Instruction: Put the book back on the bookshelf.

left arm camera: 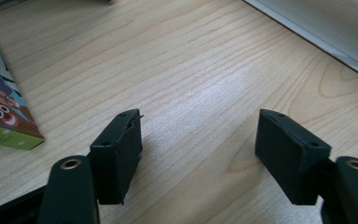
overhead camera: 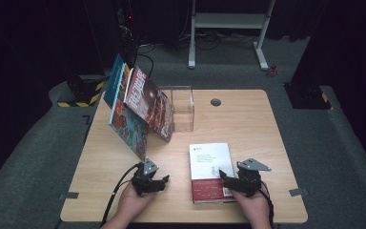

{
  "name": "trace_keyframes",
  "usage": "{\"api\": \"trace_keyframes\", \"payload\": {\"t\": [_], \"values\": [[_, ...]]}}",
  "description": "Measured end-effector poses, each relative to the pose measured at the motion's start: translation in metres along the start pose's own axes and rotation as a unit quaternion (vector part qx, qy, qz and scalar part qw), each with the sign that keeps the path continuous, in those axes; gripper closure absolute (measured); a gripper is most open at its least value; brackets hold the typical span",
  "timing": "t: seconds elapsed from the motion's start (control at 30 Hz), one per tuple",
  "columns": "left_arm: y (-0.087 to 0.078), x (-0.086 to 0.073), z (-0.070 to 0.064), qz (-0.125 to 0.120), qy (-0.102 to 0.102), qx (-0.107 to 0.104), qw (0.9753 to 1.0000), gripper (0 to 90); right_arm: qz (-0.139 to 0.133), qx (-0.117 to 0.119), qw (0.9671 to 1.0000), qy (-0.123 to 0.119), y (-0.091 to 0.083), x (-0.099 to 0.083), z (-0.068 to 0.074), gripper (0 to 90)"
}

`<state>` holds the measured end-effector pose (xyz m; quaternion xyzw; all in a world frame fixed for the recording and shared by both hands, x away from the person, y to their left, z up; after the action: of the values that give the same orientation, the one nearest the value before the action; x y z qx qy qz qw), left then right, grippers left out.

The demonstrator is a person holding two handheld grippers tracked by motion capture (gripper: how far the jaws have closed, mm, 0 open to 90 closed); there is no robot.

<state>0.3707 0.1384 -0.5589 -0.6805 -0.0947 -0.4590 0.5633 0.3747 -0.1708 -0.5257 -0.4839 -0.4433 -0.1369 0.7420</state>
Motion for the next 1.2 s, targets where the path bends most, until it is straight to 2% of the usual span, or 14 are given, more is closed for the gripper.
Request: {"api": "trace_keyframes", "payload": {"t": [0.03,0.13,0.27,0.3,0.5,0.9,1.03,1.2], "values": [[0.0002,-0.0001,-0.0008,0.002,0.000,-0.001,1.0000,26.3,0.002,0.002,1.0000,-0.001,0.0004,-0.0003,-0.0001,19.5],[0.0003,-0.0004,-0.0012,0.001,0.002,-0.003,1.0000,24.7,0.010,0.009,0.9999,0.011,0.0016,-0.0019,0.0014,18.9],[0.0004,-0.0012,-0.0021,0.000,0.002,-0.001,1.0000,21.7,0.027,0.018,0.9994,0.013,0.0065,-0.0050,0.0025,17.0],[0.0004,-0.0014,-0.0025,0.001,0.001,-0.002,1.0000,20.8,0.030,0.027,0.9989,0.022,0.0070,-0.0055,0.0039,16.9],[0.0003,-0.0016,-0.0026,0.000,0.000,-0.001,1.0000,20.5,0.032,0.040,0.9983,0.028,0.0082,-0.0062,0.0032,16.8],[-0.0002,-0.0029,-0.0036,0.001,0.000,-0.004,1.0000,18.1,0.046,0.034,0.9978,0.034,0.0093,-0.0049,0.0072,14.0],[-0.0003,-0.0028,-0.0027,0.000,0.005,-0.002,1.0000,17.8,0.045,0.030,0.9981,0.031,0.0101,-0.0045,0.0076,13.4],[-0.0003,-0.0030,-0.0033,0.001,0.003,-0.005,1.0000,17.5,0.046,0.023,0.9981,0.034,0.0099,-0.0045,0.0093,13.3]]}}
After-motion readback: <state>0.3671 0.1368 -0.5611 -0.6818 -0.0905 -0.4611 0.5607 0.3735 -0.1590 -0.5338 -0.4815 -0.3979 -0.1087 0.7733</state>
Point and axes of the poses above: each handheld gripper's, and its own axes: y roughly forward along the jaws, x roughly out of its top, z roughly to its left, the point moved 5 cm from there along y, roughly forward along the jaws, and after that the axes turned 4 degrees about x, right-handed, at the moved point
